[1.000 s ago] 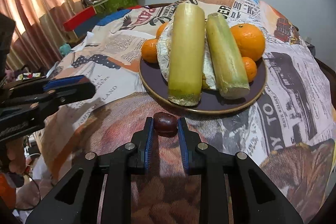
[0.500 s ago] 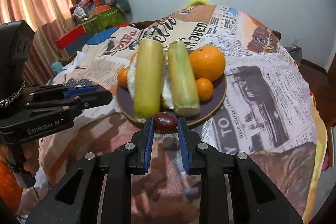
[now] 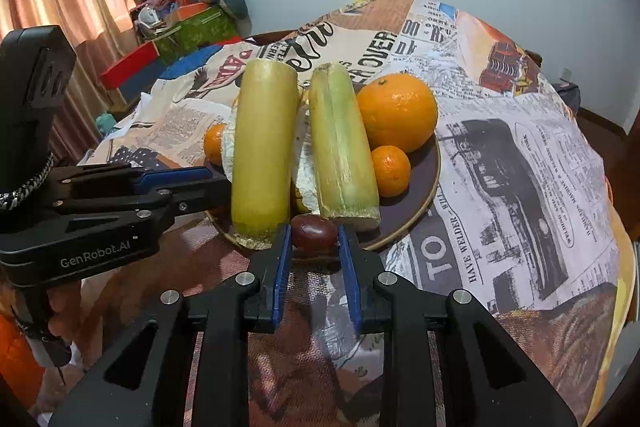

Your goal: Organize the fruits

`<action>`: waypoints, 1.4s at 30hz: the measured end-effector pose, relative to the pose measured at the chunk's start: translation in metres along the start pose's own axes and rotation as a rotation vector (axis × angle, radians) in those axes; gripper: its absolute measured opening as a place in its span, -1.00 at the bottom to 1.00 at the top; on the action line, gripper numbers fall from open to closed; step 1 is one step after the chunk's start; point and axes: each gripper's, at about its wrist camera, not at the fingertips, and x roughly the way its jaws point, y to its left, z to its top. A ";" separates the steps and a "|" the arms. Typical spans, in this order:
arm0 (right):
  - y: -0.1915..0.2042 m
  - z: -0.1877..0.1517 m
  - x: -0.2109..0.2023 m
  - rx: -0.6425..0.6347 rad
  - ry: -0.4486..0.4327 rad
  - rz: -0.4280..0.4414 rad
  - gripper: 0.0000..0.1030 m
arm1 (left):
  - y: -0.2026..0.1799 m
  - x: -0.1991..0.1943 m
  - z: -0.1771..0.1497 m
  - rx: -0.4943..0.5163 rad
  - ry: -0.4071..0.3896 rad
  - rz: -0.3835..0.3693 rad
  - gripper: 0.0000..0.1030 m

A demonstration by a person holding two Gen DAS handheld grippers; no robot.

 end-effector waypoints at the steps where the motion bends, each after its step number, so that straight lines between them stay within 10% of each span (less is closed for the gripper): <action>1: -0.001 0.000 0.000 0.005 0.002 0.003 -0.50 | 0.000 0.001 0.000 0.001 0.002 0.002 -0.53; 13: -0.003 0.008 -0.038 0.028 -0.084 -0.011 -0.34 | -0.006 -0.041 0.006 -0.003 -0.086 0.027 -0.53; 26: 0.036 0.024 -0.192 -0.003 -0.447 -0.059 -0.30 | -0.047 -0.213 0.009 0.067 -0.457 0.056 -0.33; 42: 0.077 0.003 -0.269 -0.004 -0.695 -0.163 0.96 | -0.076 -0.310 -0.036 0.106 -0.700 0.089 0.82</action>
